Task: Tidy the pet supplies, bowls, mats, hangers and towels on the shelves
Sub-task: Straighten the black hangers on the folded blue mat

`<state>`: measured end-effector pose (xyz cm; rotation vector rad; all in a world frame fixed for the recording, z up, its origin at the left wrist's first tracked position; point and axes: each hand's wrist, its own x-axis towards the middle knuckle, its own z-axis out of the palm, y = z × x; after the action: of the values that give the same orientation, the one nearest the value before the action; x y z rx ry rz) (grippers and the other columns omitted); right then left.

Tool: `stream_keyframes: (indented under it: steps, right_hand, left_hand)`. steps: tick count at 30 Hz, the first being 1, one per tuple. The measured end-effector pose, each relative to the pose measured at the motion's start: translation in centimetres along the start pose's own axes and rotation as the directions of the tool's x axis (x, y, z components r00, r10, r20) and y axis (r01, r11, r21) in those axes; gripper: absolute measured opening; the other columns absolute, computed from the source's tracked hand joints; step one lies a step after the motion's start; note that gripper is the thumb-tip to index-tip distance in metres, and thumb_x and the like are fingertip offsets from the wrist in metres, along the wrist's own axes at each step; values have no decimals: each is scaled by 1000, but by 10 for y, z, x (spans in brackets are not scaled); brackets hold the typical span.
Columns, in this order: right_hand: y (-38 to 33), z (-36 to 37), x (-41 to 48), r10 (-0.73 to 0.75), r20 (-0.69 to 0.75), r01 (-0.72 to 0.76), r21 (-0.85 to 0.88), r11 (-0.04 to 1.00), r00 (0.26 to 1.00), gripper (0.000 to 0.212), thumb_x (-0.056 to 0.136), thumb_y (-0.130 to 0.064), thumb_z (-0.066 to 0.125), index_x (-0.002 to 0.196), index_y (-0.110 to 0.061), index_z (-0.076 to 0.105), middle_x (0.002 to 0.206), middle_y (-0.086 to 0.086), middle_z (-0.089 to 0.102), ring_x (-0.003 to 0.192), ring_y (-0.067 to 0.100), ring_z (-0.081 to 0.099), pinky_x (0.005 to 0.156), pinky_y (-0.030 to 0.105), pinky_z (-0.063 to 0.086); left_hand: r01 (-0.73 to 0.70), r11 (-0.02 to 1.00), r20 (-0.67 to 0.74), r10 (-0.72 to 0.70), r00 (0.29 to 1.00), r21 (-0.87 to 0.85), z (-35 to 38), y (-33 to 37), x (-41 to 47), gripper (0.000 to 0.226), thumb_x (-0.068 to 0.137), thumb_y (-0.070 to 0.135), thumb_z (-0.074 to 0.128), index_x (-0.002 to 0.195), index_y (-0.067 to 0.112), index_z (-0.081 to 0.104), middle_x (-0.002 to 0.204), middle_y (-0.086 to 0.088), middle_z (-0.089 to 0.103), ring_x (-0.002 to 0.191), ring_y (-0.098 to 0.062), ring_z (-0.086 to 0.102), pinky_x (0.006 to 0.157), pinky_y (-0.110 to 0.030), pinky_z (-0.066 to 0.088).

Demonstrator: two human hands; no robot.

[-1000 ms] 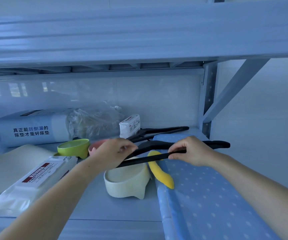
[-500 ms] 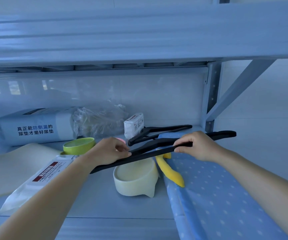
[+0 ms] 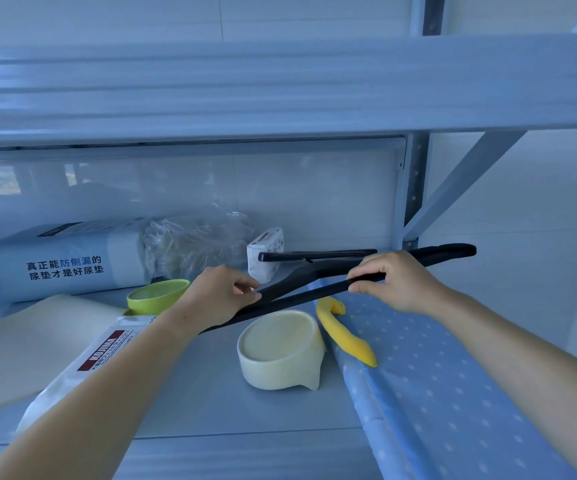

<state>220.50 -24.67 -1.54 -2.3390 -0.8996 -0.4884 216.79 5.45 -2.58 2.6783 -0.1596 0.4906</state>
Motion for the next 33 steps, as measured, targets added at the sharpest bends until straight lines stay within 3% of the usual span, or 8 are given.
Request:
stream_keyframes:
  steps: [8,18,22,24,27,33]
  right_hand:
    - [-7,-19,-8,-26,-56,24,-39,999,998,17,79,-28,72,92,-18,75,89,-11,70,86,2,62,81,19,47]
    - [5,-8,-45,77,-4,-77,6,997,997,12,76,-31,74,87,-27,74,84,-19,69,82,-5,61,79,19,46]
    - [8,-13,-55,82,-38,-82,8,997,996,12,77,-30,74,88,-27,74,84,-20,68,83,-5,61,78,17,46]
    - [7,-19,-59,70,-56,-71,-17,997,996,13,77,-32,74,89,-26,74,84,-19,69,83,-4,61,78,16,46]
    - [9,-27,-60,82,-72,-84,-26,996,994,12,77,-31,74,88,-26,74,84,-20,68,83,-4,61,78,15,46]
    - [26,-18,-44,152,15,-151,-48,987,988,19,81,-28,71,99,-26,73,89,-25,63,87,-7,59,78,8,41]
  left_hand:
    - [-91,996,-86,91,992,5,-9,17,-2,20,83,36,65,102,31,71,82,20,63,80,-5,57,73,-20,40]
    - [-122,992,29,121,992,37,1,27,-12,19,82,38,66,100,33,70,86,18,67,84,-3,59,76,-17,42]
    - [-160,987,-7,161,987,16,5,33,-13,17,81,36,68,98,33,71,70,29,57,73,3,56,65,-8,36]
    - [-166,986,-5,166,986,-8,6,37,-12,15,81,36,68,95,34,71,66,32,55,71,5,55,66,-10,39]
    - [-185,983,-24,184,983,-14,5,44,-7,12,81,36,67,93,35,71,75,25,62,69,4,54,69,-15,41]
    - [-188,982,-23,188,982,26,13,45,9,11,83,33,65,93,35,70,78,21,62,74,-1,56,59,-6,35]
